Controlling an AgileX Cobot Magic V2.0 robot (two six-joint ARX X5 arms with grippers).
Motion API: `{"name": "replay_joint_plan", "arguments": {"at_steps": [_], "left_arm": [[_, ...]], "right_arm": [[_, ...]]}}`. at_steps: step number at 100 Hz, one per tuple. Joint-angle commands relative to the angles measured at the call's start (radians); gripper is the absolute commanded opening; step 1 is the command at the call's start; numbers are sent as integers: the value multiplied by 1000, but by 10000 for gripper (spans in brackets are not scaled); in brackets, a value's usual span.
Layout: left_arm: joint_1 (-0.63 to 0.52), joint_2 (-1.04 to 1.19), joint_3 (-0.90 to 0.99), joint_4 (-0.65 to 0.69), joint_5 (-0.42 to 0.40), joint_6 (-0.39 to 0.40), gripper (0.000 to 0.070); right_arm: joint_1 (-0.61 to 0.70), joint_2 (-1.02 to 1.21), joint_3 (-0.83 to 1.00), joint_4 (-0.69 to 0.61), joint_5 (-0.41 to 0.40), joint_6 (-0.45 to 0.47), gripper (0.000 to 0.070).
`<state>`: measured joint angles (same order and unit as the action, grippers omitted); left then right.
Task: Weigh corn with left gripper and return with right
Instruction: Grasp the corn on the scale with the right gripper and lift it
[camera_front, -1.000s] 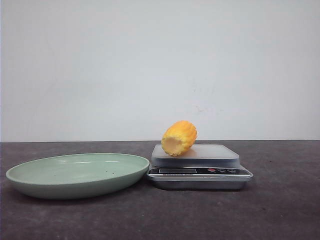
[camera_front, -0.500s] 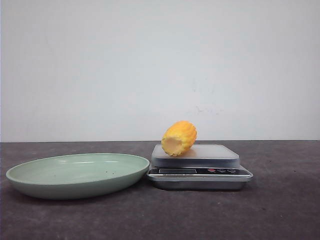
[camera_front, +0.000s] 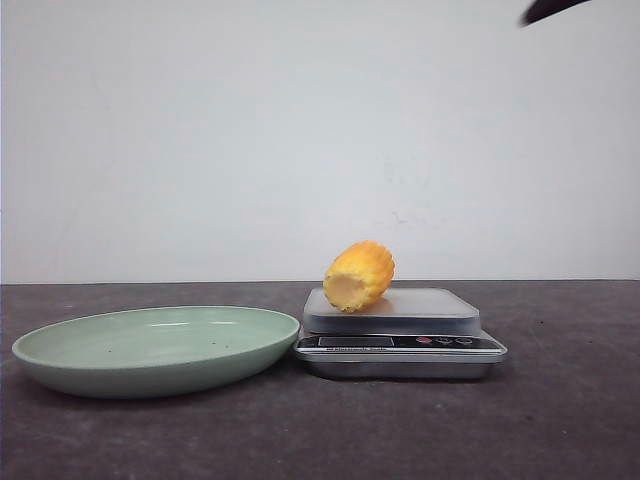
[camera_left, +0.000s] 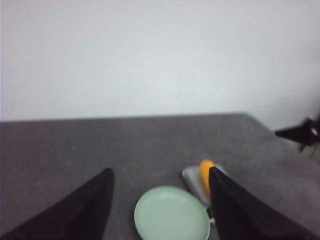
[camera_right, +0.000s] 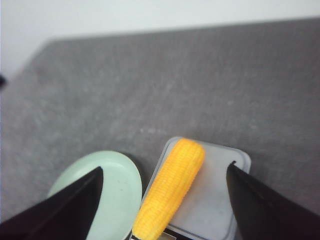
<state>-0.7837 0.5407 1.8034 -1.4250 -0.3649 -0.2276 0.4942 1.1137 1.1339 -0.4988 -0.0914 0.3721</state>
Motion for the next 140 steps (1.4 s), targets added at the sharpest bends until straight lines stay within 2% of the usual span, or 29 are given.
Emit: {"name": "replay_joint_plan", "arguments": {"at_steps": [1,19,43,67,70,73,82,98,110,120,129,140], "left_arm": [[-8,0,-7,-55,7,-2,348],[-8,0,-96,-55,9,-2,348],[-8,-2,-114,-55,10,-2,348],[-8,-20,-114,-55,22,-1,348],[-8,-20,-114,-55,22,0,348],[-8,-21,-114,-55,22,1,348],[-8,-21,-114,-55,22,3,348],[-8,-21,-114,-55,22,3,348],[-8,-22,-114,-55,22,3,348],[-8,-22,-114,-55,22,3,348],[-8,-22,-114,-55,21,3,348],[-8,-22,-114,-55,21,4,348]], "right_arm": [[52,116,75,-11,51,10,482],[119,386,222,-73,183,23,482],[126,630,271,-111,132,170,482],[129,749,271,-184,90,247,478],[129,756,271,-185,88,251,453],[130,759,271,-188,82,254,377],[135,762,271,-190,73,253,0],[138,743,279,-184,79,228,2],[142,669,318,-164,182,192,2],[169,600,377,-84,248,158,2],[196,558,453,-8,248,132,2],[241,552,579,-5,249,132,2]]}}
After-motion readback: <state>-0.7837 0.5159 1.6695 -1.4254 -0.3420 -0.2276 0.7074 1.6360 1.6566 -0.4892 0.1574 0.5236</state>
